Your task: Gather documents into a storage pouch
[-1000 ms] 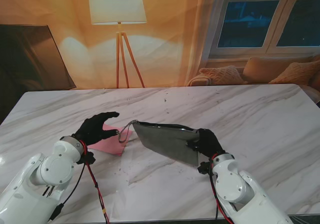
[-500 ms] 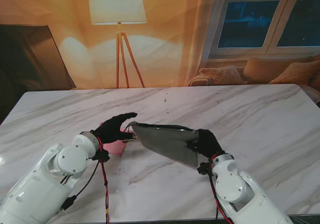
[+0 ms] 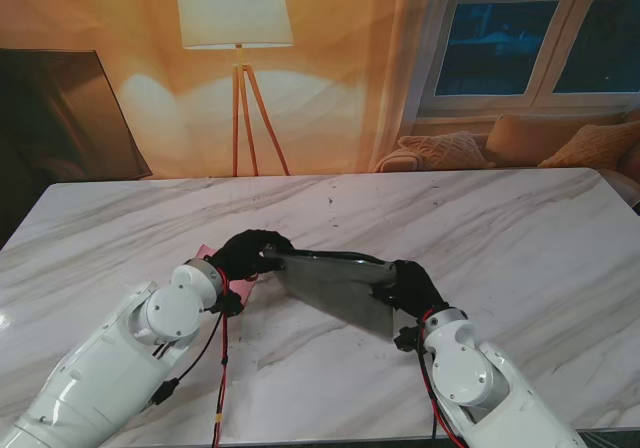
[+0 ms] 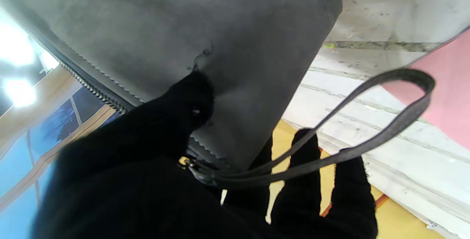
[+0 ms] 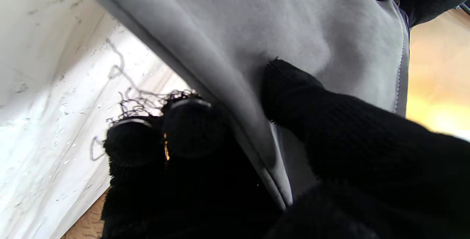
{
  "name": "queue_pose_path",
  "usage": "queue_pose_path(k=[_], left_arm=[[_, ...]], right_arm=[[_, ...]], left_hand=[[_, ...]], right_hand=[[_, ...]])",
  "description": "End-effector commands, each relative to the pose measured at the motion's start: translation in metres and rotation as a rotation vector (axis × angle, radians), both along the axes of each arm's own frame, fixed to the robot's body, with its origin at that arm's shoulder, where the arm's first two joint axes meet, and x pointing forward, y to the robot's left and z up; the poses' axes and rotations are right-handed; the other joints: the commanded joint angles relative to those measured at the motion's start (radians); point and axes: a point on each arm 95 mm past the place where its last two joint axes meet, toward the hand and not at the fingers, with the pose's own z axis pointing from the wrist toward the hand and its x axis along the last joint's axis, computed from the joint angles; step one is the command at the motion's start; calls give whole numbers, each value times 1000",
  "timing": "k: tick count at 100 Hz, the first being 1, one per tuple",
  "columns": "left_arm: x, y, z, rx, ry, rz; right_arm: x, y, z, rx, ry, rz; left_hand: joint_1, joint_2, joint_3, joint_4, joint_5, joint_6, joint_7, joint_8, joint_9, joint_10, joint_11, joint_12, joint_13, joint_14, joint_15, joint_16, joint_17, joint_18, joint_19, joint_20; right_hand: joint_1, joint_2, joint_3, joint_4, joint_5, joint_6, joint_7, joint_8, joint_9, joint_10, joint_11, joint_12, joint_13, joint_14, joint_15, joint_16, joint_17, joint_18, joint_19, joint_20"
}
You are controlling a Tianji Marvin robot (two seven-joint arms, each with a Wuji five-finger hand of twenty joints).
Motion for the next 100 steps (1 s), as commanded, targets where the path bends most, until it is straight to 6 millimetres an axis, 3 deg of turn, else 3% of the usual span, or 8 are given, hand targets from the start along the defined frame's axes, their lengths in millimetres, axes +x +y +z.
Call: queue_pose_path(k=[1, 9, 16, 26, 35, 44, 54, 100], left_arm=[[-1, -7, -1, -10, -6, -12], [-1, -9, -1, -20, -19, -1], [0, -9, -1, -25, -31, 7], [1, -9, 0, -23, -46, 15], [1, -10, 2, -18, -58, 14], [0, -12, 3, -7, -70, 5], [-2, -15, 2, 6, -76, -7], [-4, -29, -6, -9, -44, -27]], right_arm=[[-3, 3, -3, -9, 29, 15], [-4, 2, -4, -16, 58, 22], [-3, 1, -4, -22, 65, 21], [-3, -1, -4, -42, 59, 23], [-2, -4, -2, -64, 46, 25], [-1, -7, -1, -87, 29, 25], [-1, -10, 1, -98, 10, 20], [-1, -22, 19, -154, -126, 7]], left_hand=[[88, -47, -19, -62, 73, -40, 84, 2, 118, 13, 82, 88, 84, 30, 109, 82, 13, 4, 69, 78], [156, -32, -50, -62, 134, -33, 246, -67, 302, 22, 64, 397, 153, 69, 268, 163, -28, -3, 321, 75], [193, -17, -55, -62, 175, -25, 340, -105, 415, 24, 43, 531, 194, 91, 372, 202, -69, -11, 573, -63], [201, -4, -74, -59, 176, -27, 386, -107, 419, 40, 121, 555, 201, 107, 445, 241, -82, -14, 700, -164], [206, 0, -77, -58, 166, -24, 398, -94, 411, 54, 138, 569, 193, 116, 463, 252, -86, -17, 718, -183], [206, 1, -79, -56, 160, -23, 403, -81, 406, 56, 148, 574, 190, 119, 473, 259, -89, -17, 728, -191], [200, -3, -76, -54, 156, -20, 406, -70, 407, 61, 156, 578, 192, 120, 479, 263, -87, -17, 734, -195], [162, -48, 3, -46, 165, 2, 408, -55, 409, 84, 219, 588, 200, 153, 543, 309, -84, -20, 858, -156]], right_hand=[[92, 129, 17, 35, 146, -119, 212, 13, 13, 6, -13, -2, -43, -40, -78, -30, -31, -5, -31, -29], [90, 131, -11, 39, 57, -127, 222, -117, -28, -11, -62, 4, -120, -15, -174, -37, -107, -8, -76, -49], [70, 107, -30, 42, -63, -147, 229, -195, -86, -25, -101, 5, -191, 4, -244, -104, -160, -14, -111, -53], [-6, 51, 11, 36, -218, -153, 221, -265, -192, -39, -149, -5, -290, 22, -348, -131, -225, -28, -157, -54], [-107, 13, 63, 40, -301, -143, 135, -257, -319, -57, -135, -61, -380, 1, -449, -106, -292, -38, -216, -51], [-213, 12, 111, 145, -366, -122, -1, -182, -424, -59, -140, -114, -456, -20, -512, -84, -347, -45, -271, -42], [-274, -16, 114, 152, -464, -158, -50, -168, -524, -61, -174, -132, -502, -23, -535, -86, -374, -48, -296, -42], [-336, 20, 63, 145, -644, -261, -86, -124, -582, -64, -169, -142, -510, -16, -505, -61, -373, -45, -301, -17]])
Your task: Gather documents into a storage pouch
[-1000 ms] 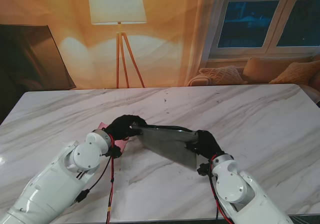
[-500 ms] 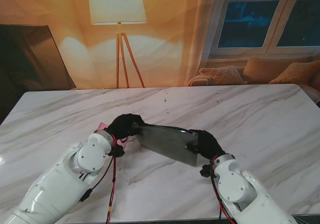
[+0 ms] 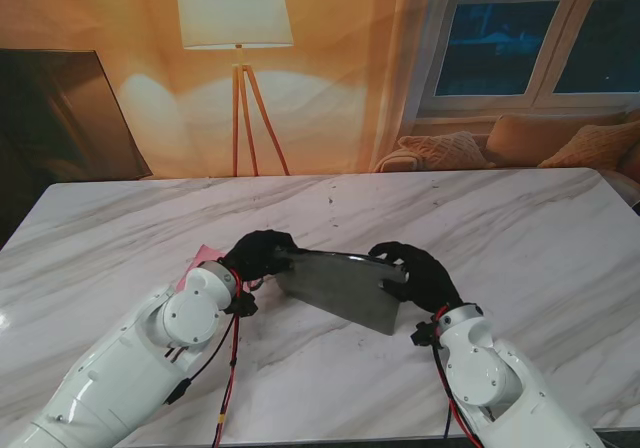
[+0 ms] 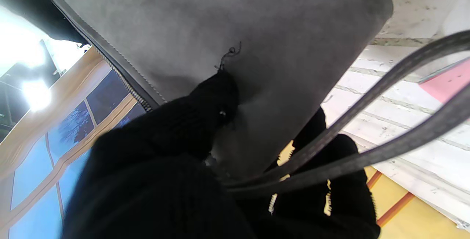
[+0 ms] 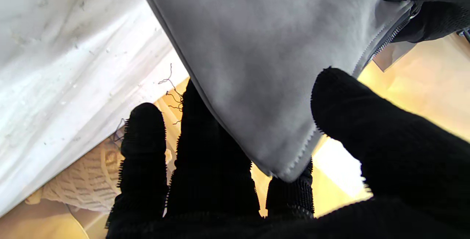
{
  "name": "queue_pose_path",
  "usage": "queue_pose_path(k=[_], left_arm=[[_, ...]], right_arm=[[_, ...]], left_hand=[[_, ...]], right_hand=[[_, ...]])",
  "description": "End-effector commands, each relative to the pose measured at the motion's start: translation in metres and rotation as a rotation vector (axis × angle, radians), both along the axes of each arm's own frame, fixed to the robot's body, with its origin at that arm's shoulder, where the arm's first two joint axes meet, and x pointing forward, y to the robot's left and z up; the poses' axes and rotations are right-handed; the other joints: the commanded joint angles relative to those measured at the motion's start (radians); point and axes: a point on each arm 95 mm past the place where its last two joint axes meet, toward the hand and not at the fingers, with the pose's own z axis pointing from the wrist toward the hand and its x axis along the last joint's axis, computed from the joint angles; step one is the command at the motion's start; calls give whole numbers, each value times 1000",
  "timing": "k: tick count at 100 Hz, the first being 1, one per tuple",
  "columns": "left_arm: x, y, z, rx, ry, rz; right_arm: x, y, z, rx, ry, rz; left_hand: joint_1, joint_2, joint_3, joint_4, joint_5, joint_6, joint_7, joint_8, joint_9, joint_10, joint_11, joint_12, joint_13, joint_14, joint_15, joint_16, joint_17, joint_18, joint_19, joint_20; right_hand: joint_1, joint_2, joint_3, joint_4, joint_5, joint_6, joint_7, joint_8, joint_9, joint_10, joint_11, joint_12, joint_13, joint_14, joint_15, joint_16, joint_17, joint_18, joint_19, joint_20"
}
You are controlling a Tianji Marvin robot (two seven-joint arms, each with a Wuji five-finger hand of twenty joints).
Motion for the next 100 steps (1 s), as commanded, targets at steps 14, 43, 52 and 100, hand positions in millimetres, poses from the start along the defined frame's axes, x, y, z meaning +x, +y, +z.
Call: queue_pose_path(k=[14, 43, 52, 100], left_arm=[[-3, -8, -4, -11, 23, -13], [-4, -7, -4, -17, 17, -7], [-4, -7, -3, -20, 16, -7], [-6, -3, -2, -26, 12, 8]], right_arm=[[-2, -4, 10, -19, -56, 15], [-3, -5, 14, -56, -106, 32], [-3, -5, 13, -62, -102, 37], [-4, -7, 12, -158, -148, 95]], left_hand=[[3, -21, 23, -12, 37, -16, 40, 18, 37, 9, 27, 21, 28, 52, 13, 16, -21, -31, 48, 32], [7, -16, 23, -16, 36, -21, 41, 22, 32, 6, 27, 17, 25, 52, 9, 16, -23, -32, 46, 29], [24, -6, 11, -20, 37, -34, 46, 35, 28, 5, 26, 17, 18, 49, 2, 13, -27, -34, 36, 23], [25, -6, 12, -21, 41, -39, 41, 61, 29, 5, 31, 21, 21, 53, 4, 15, -27, -32, 34, 20]], right_hand=[[-20, 8, 2, 28, -29, -82, 21, 62, -12, -14, 22, 5, 19, -16, 50, 25, 21, -18, 15, 30], [-2, 16, 3, 30, 106, -75, 125, 153, 79, 0, 57, 28, 97, -9, 110, 42, 84, -7, 69, 41], [13, 1, -8, -29, 160, -58, 149, 152, 111, 10, 59, 36, 118, -7, 130, 44, 101, -6, 91, 36], [20, -42, -51, -134, 308, 0, 366, 17, 160, 16, 54, 39, 151, -3, 151, 42, 128, 4, 122, 21]])
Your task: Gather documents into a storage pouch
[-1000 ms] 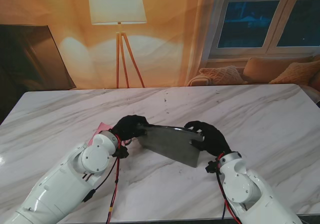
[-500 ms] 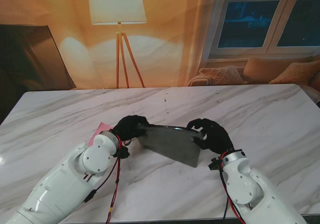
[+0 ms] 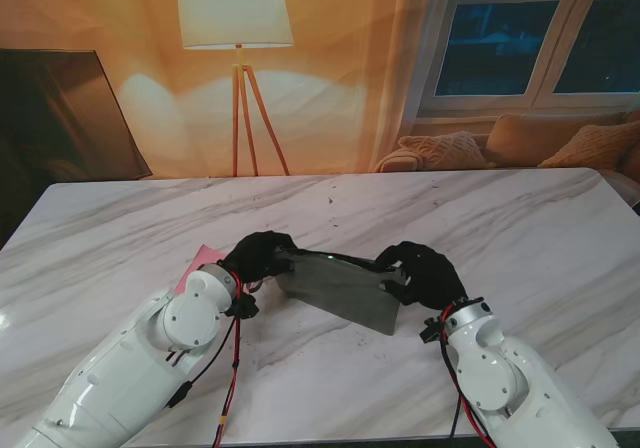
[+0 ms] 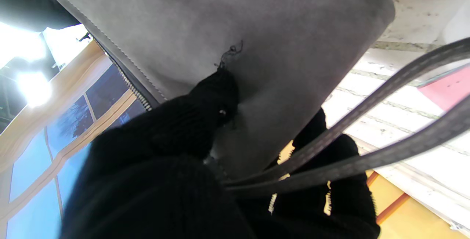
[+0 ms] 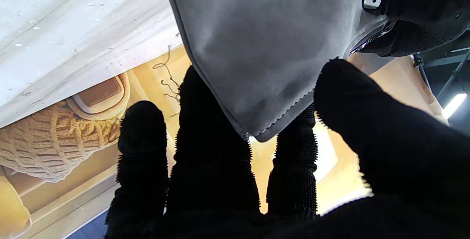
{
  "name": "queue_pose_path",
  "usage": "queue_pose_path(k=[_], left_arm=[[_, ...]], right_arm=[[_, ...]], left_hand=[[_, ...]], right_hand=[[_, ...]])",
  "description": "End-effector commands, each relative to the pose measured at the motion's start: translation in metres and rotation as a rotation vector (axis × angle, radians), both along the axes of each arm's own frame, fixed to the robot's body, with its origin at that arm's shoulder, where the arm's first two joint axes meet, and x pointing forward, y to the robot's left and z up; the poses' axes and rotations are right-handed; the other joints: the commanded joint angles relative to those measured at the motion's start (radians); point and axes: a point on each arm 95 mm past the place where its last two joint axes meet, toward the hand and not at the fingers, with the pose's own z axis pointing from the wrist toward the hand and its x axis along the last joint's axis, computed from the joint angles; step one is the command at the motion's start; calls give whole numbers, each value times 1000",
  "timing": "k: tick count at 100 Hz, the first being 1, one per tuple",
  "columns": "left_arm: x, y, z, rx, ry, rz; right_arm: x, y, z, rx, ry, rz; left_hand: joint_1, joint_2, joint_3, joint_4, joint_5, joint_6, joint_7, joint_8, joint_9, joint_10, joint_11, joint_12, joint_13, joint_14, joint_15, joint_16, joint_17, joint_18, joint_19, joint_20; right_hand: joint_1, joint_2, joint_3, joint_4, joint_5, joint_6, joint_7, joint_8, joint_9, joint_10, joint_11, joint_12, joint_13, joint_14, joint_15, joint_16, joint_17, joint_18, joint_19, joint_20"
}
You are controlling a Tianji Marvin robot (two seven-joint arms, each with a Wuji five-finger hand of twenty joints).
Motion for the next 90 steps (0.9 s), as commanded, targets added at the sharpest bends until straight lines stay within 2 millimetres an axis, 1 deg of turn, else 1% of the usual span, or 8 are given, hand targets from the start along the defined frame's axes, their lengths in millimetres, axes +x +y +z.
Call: queue_pose_path(k=[1, 18, 24, 31, 46, 62, 79, 90], left_arm=[[-2, -3, -1, -6, 8, -7], [-3, 1, 0, -8, 8, -4], [-3, 2, 0, -9, 6, -2], [-4, 4, 1, -14, 4, 1], [-4, 5, 1, -25, -2, 14], [-5, 8, 1, -23, -7, 25], [-6, 11, 0, -20, -5, 39], [-7, 12, -1, -15, -6, 46]], right_arm=[[0, -2, -3, -23, 7, 8], [2, -7, -1, -83, 4, 41], [2, -6, -1, -91, 6, 52], [2, -4, 0, -85, 6, 64], [3, -1, -3, -105, 14, 97], [4, -2, -5, -141, 4, 101], [3, -3, -6, -151, 9, 104], [3, -2, -7, -150, 17, 110]], left_hand=[[25, 1, 8, -13, 41, -39, 41, 27, 30, -3, 29, 20, 20, 51, -2, 7, -27, -34, 32, 20], [45, 15, -10, -15, 46, -63, 39, 56, 22, -8, 25, 22, 12, 45, -11, 3, -34, -38, 14, 11], [56, 20, -22, -15, 52, -74, 34, 73, 16, -14, 20, 26, 7, 39, -21, -2, -39, -38, -3, 3], [60, 27, -29, -15, 52, -76, 30, 83, 11, -21, 15, 27, 1, 35, -29, -5, -43, -37, -13, -2], [67, 32, -44, -14, 53, -77, 18, 99, 12, -22, 6, 26, 1, 34, -37, -11, -43, -37, -24, -7], [67, 33, -45, -14, 54, -79, 14, 103, 14, -26, 0, 21, 1, 32, -42, -14, -43, -37, -23, -6], [66, 31, -46, -13, 53, -68, -1, 92, 21, -29, -23, 1, 3, 31, -56, -26, -43, -37, -23, -6], [55, 25, -32, -20, 50, -47, -1, 27, 28, -35, -38, -7, 8, 27, -63, -41, -43, -37, -23, -6]], right_hand=[[-12, -10, -26, -37, 60, 26, 55, -5, 13, -3, -5, 6, 10, -3, 16, 5, 7, 2, 26, 0], [-58, -1, -57, -33, 67, 28, 4, -43, 77, -9, -18, 4, 24, 5, 16, 8, 15, 10, 33, 4], [-77, -1, -43, -18, 63, 31, -84, -31, 146, -11, -12, 24, 66, 2, 60, 34, 56, 6, 72, 26], [-86, -8, -33, -11, 68, 37, -113, -32, 216, -15, 13, 41, 119, -7, 128, 61, 107, 0, 127, 44], [-61, -62, -39, -56, 142, 48, 49, -21, 282, -7, 60, 86, 194, -31, 258, 96, 182, -11, 220, 50], [-15, -68, 7, -54, 206, 56, 119, -5, 407, 1, 115, 106, 297, -55, 313, 95, 283, -20, 286, 44], [11, -53, 41, -39, 279, 63, 127, -98, 510, 4, 123, 102, 374, -50, 315, 61, 355, -18, 330, -7], [52, -40, 66, -40, 281, 81, 112, -172, 539, 8, 103, 74, 394, -41, 302, 43, 374, -13, 339, -35]])
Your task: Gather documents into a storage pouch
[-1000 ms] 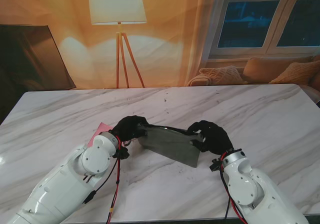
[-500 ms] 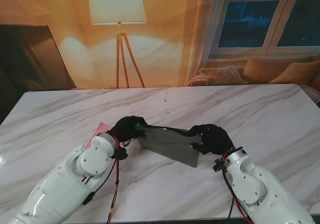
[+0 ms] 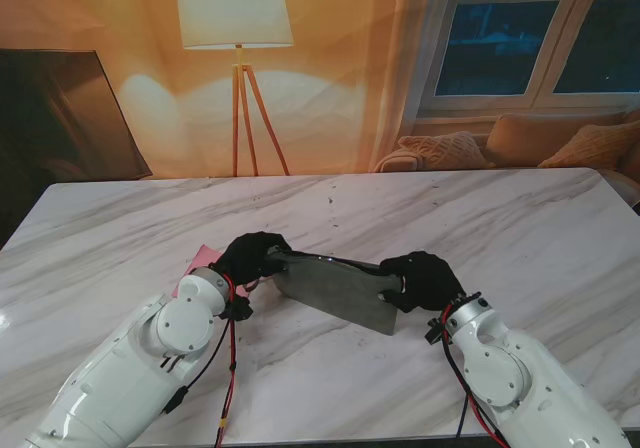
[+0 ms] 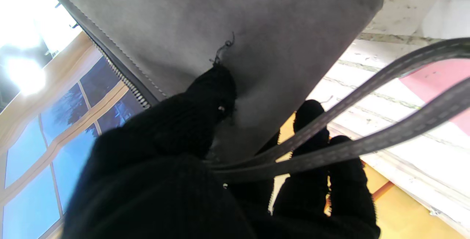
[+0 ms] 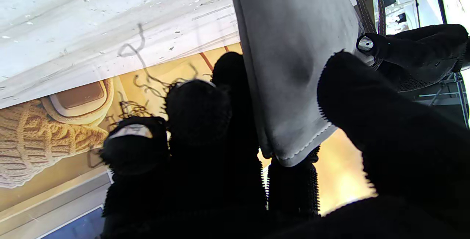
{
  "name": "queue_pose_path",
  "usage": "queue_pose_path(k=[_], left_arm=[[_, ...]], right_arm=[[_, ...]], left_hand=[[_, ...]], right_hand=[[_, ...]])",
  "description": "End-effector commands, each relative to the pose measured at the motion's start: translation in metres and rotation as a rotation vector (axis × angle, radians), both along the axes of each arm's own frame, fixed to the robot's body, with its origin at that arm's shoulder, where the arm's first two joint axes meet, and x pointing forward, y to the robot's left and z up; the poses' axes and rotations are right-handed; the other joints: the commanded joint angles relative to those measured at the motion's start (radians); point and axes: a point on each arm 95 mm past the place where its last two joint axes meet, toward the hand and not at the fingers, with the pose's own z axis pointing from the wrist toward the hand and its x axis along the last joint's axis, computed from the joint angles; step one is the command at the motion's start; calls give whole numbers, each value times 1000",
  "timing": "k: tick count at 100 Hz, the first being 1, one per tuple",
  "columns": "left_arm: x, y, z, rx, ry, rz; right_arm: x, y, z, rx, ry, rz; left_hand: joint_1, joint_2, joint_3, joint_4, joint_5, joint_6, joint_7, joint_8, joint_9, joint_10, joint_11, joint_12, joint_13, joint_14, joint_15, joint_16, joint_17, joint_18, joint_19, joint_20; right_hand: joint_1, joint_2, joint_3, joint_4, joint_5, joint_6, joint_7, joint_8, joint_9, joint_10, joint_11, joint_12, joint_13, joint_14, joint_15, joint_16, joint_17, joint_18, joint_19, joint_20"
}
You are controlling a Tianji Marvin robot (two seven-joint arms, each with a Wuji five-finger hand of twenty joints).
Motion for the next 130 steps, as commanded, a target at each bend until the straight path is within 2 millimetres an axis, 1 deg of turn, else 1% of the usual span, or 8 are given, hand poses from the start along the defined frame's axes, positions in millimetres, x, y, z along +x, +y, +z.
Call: queue_pose_path(k=[1, 21, 29, 46, 83, 99, 112, 130], left_arm=[[-1, 1, 0, 4, 6, 3], [-1, 5, 5, 17, 15, 0], [0, 8, 9, 25, 14, -5], [0, 22, 21, 56, -3, -4], [-4, 70, 37, 194, -38, 99], [-3, 87, 34, 231, -14, 154], [1, 98, 28, 268, 5, 187], [8, 109, 18, 300, 44, 233]], right_arm=[[-2, -1, -6, -16, 28, 6], [-2, 0, -7, -13, 34, 18], [-2, -1, -7, -11, 25, 20], [-3, -3, -4, -6, 6, 19], [-4, -2, -5, 3, 9, 25], [-7, 1, -3, 8, 4, 44], [-9, 3, -2, 8, 0, 57], [-11, 5, 0, 5, -11, 69]], left_hand=[[43, 22, 29, -3, 47, -7, 21, -41, 30, -7, -4, -9, 18, 26, -11, -16, -22, -37, 2, -3], [-56, -5, 52, 9, -29, 35, -106, -90, -84, 8, -47, -116, -26, 17, -101, -86, -26, -34, -56, -33], [-112, 8, 45, 20, -72, 49, -235, -59, -212, 12, -13, -349, -56, 11, -151, -121, -25, -33, -105, -48], [-246, 114, 45, 124, -164, 67, -419, -75, -361, 9, -135, -488, -111, -14, -222, -143, -25, -31, -190, -67], [-201, 109, 72, 128, -203, 67, -470, -88, -383, 9, -129, -500, -86, -15, -192, -112, -9, -37, -89, 6], [-222, 88, 58, 126, -289, 74, -534, -118, -473, -5, -132, -486, -126, -17, -161, -79, 5, -55, 9, 28], [-239, 84, 39, 127, -349, 78, -584, -138, -591, -33, -209, -534, -219, -46, -293, -158, -21, -64, -45, -18], [-247, 91, 22, 128, -340, 89, -590, -132, -633, -46, -247, -585, -272, -71, -402, -228, -21, -64, -182, -68]], right_hand=[[58, 26, 43, -1, 61, 46, 25, -45, 62, 42, -2, -19, 33, -34, 7, -19, 24, -7, 61, -27], [204, 103, 5, 18, 63, 32, 29, -79, 72, 45, -53, -58, 38, -25, -48, -45, 26, -2, 47, -55], [242, 120, -10, 28, 66, 35, 36, -73, 59, 42, -58, -50, 24, -26, -59, -45, 16, -1, 29, -63], [257, 128, -18, 35, 75, 42, 39, -58, 51, 34, -57, -38, 11, -28, -64, -41, 3, -1, 16, -65], [249, 130, -17, 32, 73, 43, 41, -53, 48, 34, -53, -34, 8, -31, -59, -37, 1, -2, 14, -62], [249, 135, -21, 32, 70, 41, 39, -52, 44, 33, -54, -34, 6, -32, -61, -37, -1, -3, 13, -61], [251, 135, -22, 33, 69, 41, 38, -51, 43, 32, -54, -34, 5, -32, -61, -36, -1, -4, 13, -60], [250, 137, -24, 33, 69, 40, 37, -51, 43, 32, -53, -34, 4, -33, -62, -36, -1, -4, 12, -59]])
